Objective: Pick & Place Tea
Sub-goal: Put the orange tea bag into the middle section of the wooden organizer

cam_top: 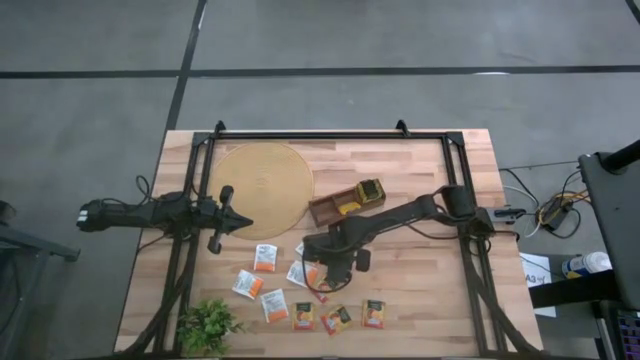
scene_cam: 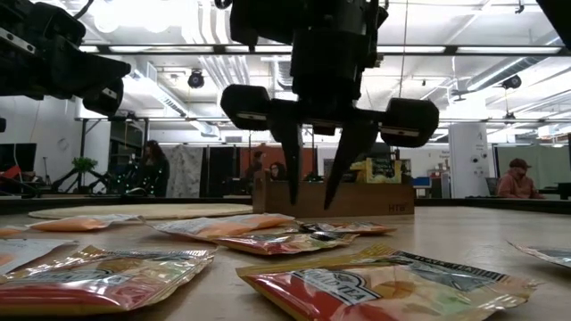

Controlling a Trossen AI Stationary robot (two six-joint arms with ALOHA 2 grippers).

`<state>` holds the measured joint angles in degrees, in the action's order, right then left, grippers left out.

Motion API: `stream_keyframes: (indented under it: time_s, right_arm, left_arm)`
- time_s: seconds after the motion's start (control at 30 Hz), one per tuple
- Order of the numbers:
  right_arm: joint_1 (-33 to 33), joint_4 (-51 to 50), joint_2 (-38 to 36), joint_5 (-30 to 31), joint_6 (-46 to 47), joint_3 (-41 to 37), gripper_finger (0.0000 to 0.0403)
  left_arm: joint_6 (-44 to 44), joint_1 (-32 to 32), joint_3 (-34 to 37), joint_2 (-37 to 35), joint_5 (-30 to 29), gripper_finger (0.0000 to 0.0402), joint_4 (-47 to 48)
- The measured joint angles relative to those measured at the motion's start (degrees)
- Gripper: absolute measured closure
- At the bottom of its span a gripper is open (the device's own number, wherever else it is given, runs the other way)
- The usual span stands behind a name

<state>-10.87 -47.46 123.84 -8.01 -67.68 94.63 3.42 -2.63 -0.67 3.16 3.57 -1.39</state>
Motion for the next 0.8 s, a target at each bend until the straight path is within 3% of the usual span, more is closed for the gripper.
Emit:
stream_keyframes:
  time_s: [0.8]
  right_arm:
    - [0.17,2.84,2.61,0.52,1.29,0.19,0.0282]
  left_arm:
    - [0.0,-0.07,0.0,0.0,0.0,0.0401,0.0]
